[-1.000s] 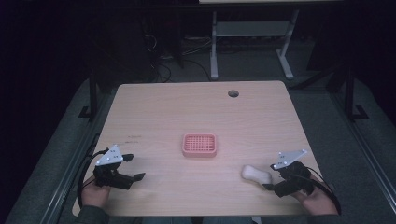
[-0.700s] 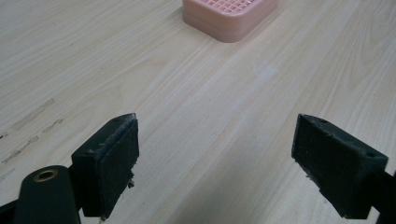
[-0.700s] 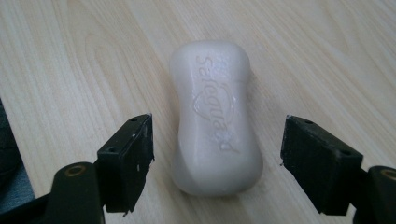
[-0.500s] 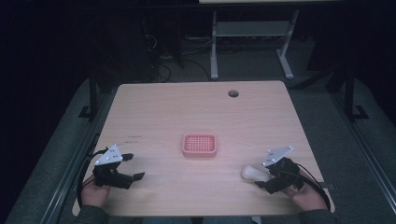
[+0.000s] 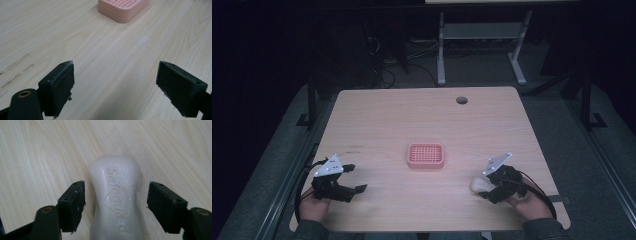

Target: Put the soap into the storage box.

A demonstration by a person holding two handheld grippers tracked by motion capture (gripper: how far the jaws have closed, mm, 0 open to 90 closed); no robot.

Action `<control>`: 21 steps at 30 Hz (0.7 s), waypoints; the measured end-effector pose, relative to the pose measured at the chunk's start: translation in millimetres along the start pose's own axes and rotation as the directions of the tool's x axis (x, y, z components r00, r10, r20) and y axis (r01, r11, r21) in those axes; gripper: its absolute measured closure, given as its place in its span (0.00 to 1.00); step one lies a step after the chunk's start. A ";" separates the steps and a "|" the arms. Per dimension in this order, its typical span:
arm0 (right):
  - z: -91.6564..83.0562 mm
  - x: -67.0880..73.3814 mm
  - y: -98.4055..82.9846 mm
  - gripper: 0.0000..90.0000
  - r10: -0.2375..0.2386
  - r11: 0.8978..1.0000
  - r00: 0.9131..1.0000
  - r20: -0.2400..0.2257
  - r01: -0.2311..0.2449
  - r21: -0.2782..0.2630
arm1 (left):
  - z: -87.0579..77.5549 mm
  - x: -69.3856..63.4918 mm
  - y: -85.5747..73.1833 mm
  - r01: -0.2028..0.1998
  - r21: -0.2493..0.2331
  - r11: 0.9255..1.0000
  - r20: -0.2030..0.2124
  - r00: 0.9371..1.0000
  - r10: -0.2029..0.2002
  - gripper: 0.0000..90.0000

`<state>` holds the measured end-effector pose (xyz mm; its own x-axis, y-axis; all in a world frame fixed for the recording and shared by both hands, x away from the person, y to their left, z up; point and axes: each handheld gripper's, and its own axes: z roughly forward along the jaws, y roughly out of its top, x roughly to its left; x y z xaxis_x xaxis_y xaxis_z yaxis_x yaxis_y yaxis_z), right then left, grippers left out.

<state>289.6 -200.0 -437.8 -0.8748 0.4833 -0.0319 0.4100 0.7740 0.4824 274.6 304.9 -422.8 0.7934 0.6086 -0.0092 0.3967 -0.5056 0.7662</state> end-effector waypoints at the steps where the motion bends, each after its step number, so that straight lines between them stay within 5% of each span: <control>1: 0.6 0.0 0.9 0.36 -0.001 1.000 1.000 -0.003 0.001 0.007 | 0.0 0.0 0.0 0.001 0.000 1.000 0.000 1.000 -0.001 0.16; 21: 10.2 -0.4 1.2 0.49 -0.028 0.997 1.000 -0.012 0.029 0.078 | -0.2 1.2 -0.2 0.008 -0.005 1.000 0.003 1.000 -0.008 0.16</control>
<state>293.1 -195.1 -446.1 -0.8892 0.4562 -0.0346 0.4033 0.8173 0.4116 275.4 305.8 -422.9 0.7915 0.6109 -0.0168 0.4004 -0.4977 0.7694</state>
